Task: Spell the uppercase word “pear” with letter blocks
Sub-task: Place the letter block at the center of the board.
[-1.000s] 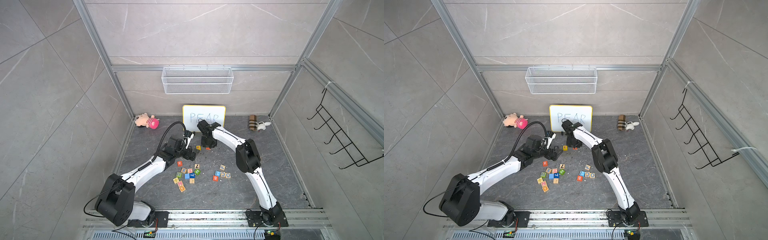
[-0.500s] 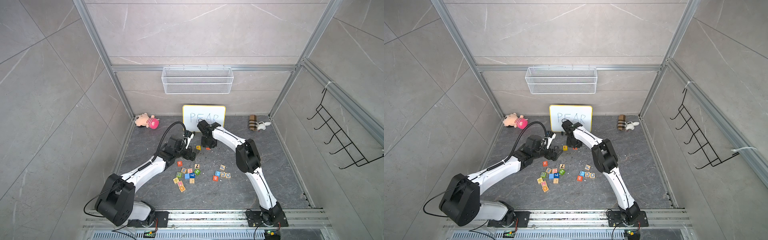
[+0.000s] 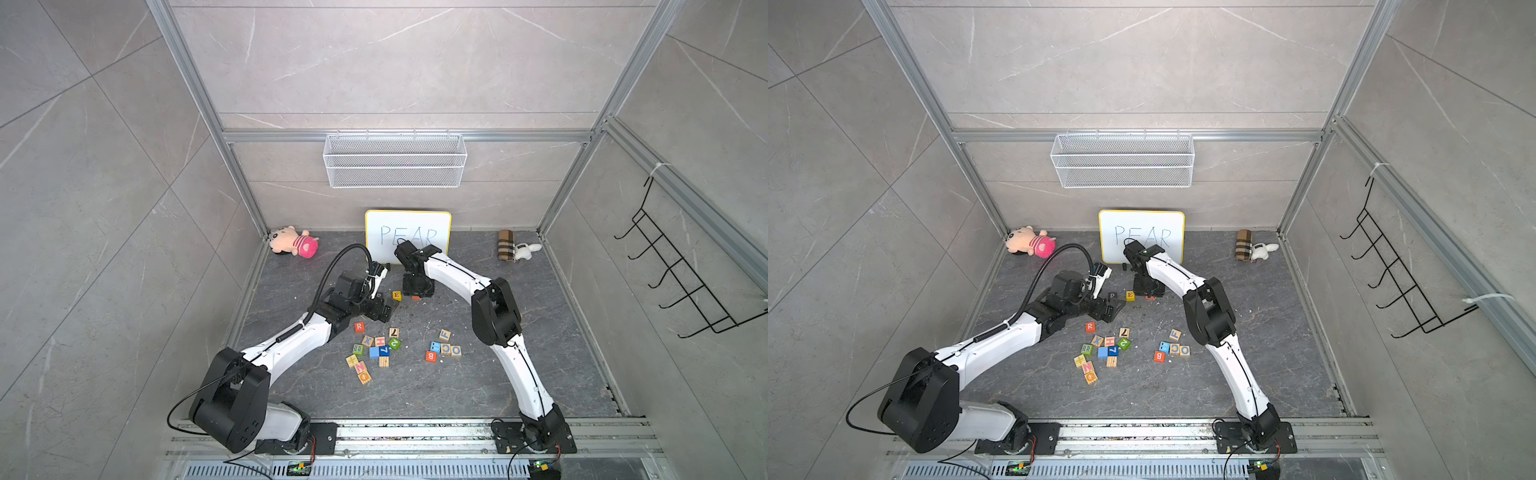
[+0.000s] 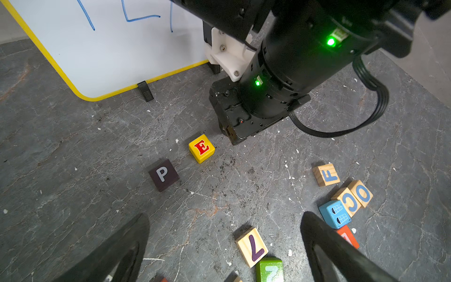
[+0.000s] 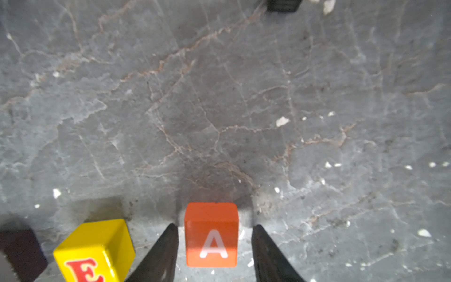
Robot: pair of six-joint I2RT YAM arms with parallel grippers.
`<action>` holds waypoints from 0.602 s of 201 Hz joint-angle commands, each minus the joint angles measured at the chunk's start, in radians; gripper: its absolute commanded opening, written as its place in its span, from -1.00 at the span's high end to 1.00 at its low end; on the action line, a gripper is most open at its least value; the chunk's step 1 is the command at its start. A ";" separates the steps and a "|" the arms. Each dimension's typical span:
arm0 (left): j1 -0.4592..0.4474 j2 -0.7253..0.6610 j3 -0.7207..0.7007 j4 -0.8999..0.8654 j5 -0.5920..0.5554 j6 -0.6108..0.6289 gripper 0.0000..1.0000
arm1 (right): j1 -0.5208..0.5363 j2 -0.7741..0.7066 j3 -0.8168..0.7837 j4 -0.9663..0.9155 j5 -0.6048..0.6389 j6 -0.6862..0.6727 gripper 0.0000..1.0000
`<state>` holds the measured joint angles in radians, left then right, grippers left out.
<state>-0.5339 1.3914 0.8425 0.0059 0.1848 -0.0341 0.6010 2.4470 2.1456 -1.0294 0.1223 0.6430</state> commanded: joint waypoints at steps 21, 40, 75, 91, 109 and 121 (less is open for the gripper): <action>0.003 -0.053 -0.003 0.029 -0.056 -0.013 -1.00 | 0.006 -0.044 0.048 -0.058 0.005 -0.007 -0.12; 0.003 -0.071 -0.009 0.032 -0.086 -0.031 -1.00 | 0.005 -0.095 0.028 -0.056 0.010 -0.028 -0.20; 0.003 -0.101 0.038 -0.031 -0.081 -0.055 -1.00 | 0.006 -0.212 -0.069 -0.010 -0.008 -0.074 -0.28; 0.004 -0.119 0.064 -0.082 -0.097 -0.075 -1.00 | 0.010 -0.287 -0.153 0.043 -0.014 -0.095 -0.34; 0.003 -0.142 0.082 -0.144 -0.131 -0.107 -1.00 | 0.016 -0.396 -0.284 0.139 -0.016 -0.115 -0.41; 0.003 -0.157 0.089 -0.191 -0.162 -0.129 -1.00 | 0.018 -0.469 -0.382 0.215 -0.028 -0.134 -0.45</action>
<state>-0.5339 1.2896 0.8799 -0.0914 0.0856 -0.1047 0.6060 2.1105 1.9049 -0.9451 0.1104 0.5625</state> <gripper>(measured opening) 0.999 0.707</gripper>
